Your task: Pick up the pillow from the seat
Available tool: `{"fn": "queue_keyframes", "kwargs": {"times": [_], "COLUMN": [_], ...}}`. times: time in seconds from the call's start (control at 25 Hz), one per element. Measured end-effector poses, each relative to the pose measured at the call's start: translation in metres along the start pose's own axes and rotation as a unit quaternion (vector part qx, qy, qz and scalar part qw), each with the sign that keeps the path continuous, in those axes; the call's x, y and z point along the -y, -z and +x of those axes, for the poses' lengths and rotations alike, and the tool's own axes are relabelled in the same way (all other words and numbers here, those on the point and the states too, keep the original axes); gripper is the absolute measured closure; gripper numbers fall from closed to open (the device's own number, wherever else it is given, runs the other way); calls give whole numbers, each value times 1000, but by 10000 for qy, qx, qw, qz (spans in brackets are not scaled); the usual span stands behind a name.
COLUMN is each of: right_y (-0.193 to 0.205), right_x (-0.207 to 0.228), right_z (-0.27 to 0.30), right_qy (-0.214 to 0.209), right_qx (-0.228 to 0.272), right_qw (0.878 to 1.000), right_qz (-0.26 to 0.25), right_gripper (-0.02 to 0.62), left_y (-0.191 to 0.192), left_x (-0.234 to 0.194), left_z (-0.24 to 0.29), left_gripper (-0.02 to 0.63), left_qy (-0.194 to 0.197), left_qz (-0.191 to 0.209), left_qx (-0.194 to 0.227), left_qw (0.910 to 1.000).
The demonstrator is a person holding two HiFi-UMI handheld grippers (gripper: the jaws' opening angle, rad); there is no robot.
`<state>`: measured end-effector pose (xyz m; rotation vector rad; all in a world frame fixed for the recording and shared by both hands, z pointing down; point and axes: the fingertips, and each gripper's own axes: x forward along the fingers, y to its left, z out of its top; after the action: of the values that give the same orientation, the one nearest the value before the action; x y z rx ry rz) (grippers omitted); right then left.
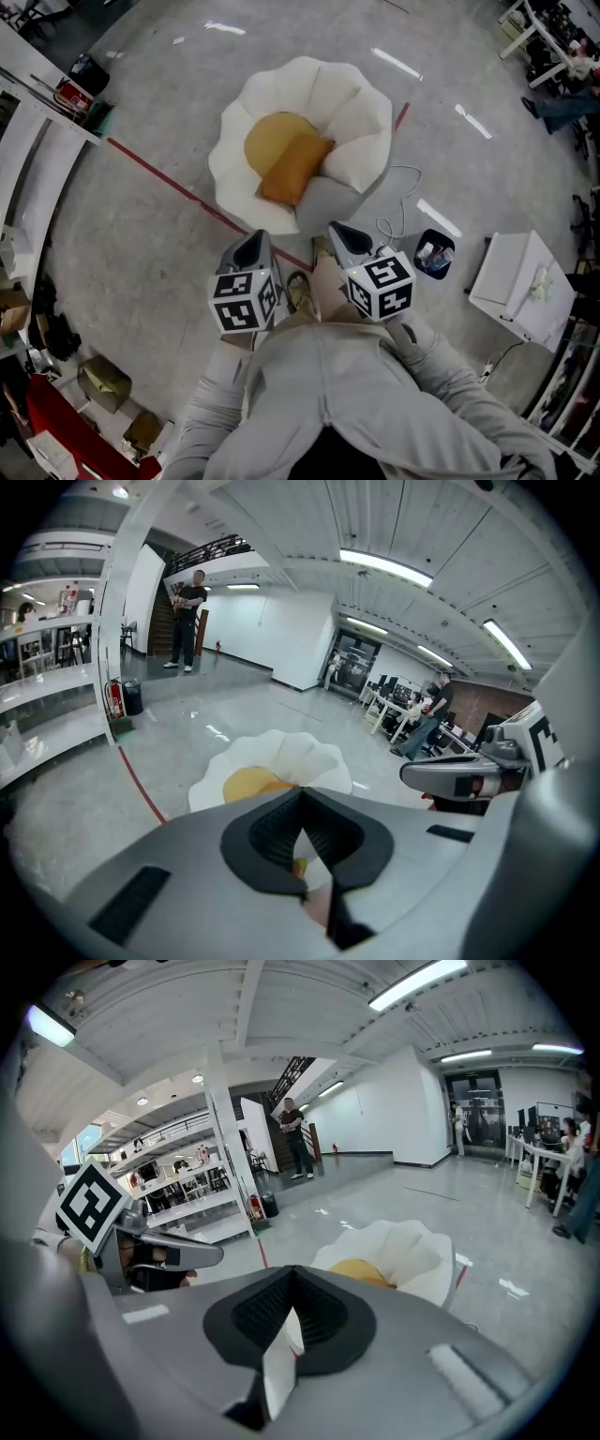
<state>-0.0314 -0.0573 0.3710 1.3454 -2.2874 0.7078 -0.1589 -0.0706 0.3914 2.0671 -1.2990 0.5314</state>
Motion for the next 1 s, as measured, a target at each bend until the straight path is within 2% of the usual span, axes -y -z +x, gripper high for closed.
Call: {"fn": "queue_keyframes", "kwargs": {"times": [0.36,0.68,1.0], "right_y": [1,-12,-7], "right_x": [14,60,105], "right_z": [31,67,112], "right_qy": [-164,-195,-269], "right_qx": [-258,-315,-537], "right_qw": [9995,9990,9971], "right_qz": [50,240,461], "right_gripper": [595,595,595], "left_y": [-5,-14,-11], "left_x": [-13,-18,-26], "left_z": [36,91,156], "left_gripper": [600,600,600], "left_qy": [-63,-167,-231], "left_qz": [-70,-15,-99], "left_qx": [-168,-399,-759], "left_qw": [9998,9991,9968]}}
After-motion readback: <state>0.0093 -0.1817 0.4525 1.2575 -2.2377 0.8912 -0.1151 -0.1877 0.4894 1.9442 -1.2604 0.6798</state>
